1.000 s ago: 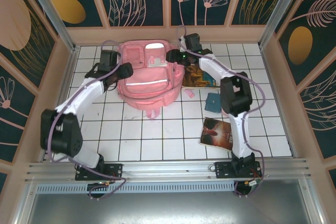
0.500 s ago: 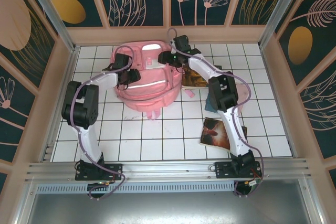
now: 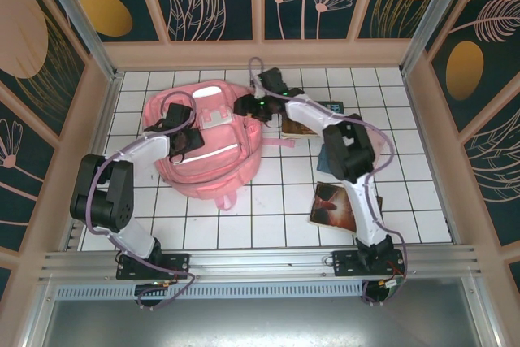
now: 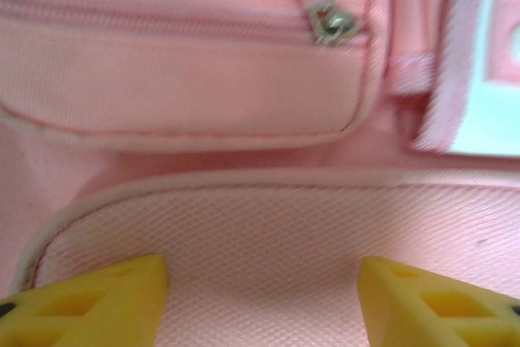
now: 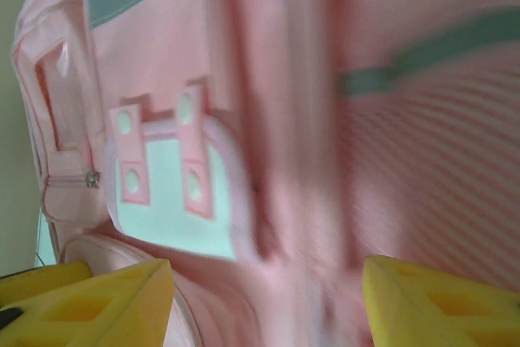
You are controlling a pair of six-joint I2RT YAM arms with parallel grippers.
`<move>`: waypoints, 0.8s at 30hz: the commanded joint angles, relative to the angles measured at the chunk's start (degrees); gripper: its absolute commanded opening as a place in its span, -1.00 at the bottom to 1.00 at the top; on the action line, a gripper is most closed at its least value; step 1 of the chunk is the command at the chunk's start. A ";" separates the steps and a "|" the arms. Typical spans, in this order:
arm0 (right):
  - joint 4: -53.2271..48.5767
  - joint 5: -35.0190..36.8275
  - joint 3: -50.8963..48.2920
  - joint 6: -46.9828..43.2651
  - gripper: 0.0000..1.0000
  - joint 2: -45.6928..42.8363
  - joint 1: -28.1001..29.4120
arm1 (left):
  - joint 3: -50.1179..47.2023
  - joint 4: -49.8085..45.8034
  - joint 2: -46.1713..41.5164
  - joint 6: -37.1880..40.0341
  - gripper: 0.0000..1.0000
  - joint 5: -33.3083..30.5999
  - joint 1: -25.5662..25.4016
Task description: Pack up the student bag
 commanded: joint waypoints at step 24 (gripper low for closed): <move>11.59 8.76 -47.54 35.24 0.51 -31.03 -27.65 | 6.35 -0.76 -10.04 -0.91 0.65 6.30 0.21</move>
